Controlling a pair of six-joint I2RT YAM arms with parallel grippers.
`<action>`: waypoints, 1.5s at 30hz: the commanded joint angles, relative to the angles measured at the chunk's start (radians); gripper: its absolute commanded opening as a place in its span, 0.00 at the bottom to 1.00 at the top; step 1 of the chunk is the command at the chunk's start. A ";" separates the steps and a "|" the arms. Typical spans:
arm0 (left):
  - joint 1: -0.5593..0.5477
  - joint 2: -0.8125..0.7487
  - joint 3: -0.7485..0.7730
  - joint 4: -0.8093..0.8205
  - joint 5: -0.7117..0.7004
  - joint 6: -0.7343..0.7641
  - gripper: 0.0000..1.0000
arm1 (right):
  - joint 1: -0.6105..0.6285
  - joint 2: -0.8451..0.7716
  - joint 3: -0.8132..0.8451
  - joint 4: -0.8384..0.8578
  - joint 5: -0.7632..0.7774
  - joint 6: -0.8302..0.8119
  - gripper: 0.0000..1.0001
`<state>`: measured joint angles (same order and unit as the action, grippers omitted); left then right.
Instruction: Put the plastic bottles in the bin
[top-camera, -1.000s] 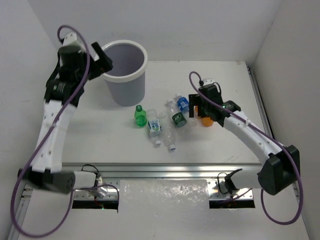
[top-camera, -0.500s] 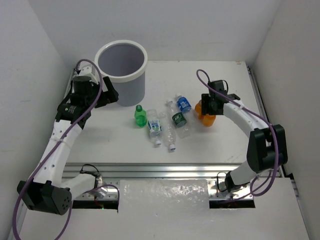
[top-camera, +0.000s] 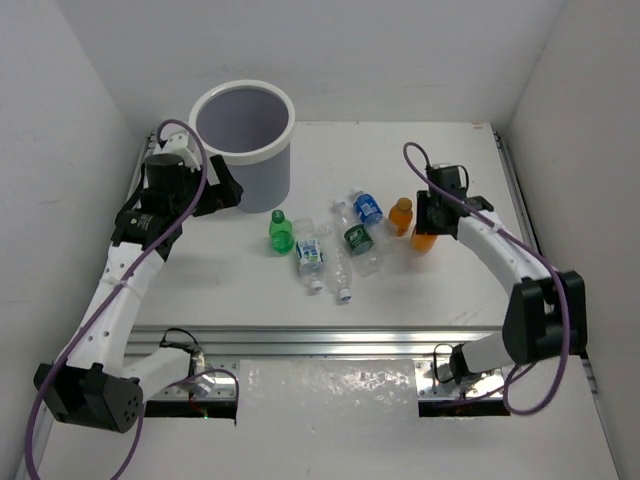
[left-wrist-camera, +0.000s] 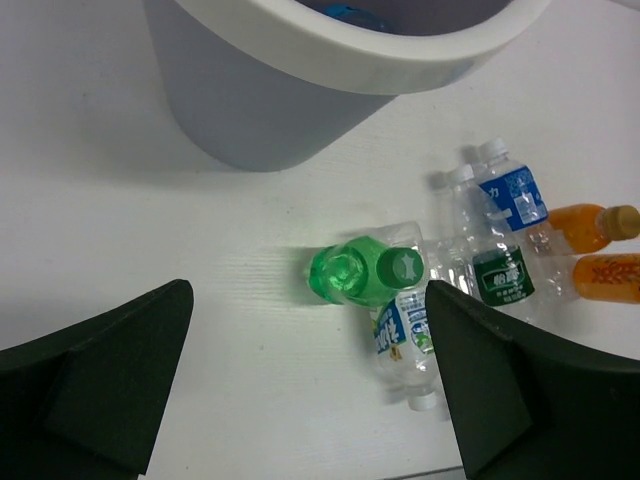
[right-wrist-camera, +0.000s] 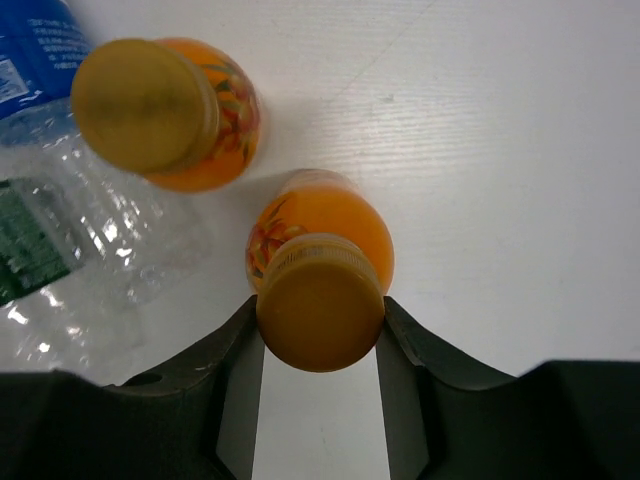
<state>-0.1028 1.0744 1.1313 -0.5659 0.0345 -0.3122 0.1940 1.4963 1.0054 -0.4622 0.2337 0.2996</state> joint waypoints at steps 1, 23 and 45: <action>-0.026 0.002 0.042 0.040 0.085 0.025 0.98 | -0.001 -0.161 0.010 -0.067 -0.006 0.032 0.18; -0.837 0.416 0.485 0.028 0.099 0.561 1.00 | 0.002 -0.459 0.196 -0.109 -1.127 0.027 0.20; -0.459 0.502 0.734 0.017 -0.481 0.193 0.00 | -0.001 -0.572 0.194 -0.110 -0.349 0.188 0.99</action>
<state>-0.6952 1.5696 1.7557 -0.5869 -0.2687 0.0471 0.1883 0.9226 1.1690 -0.5789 -0.3164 0.4660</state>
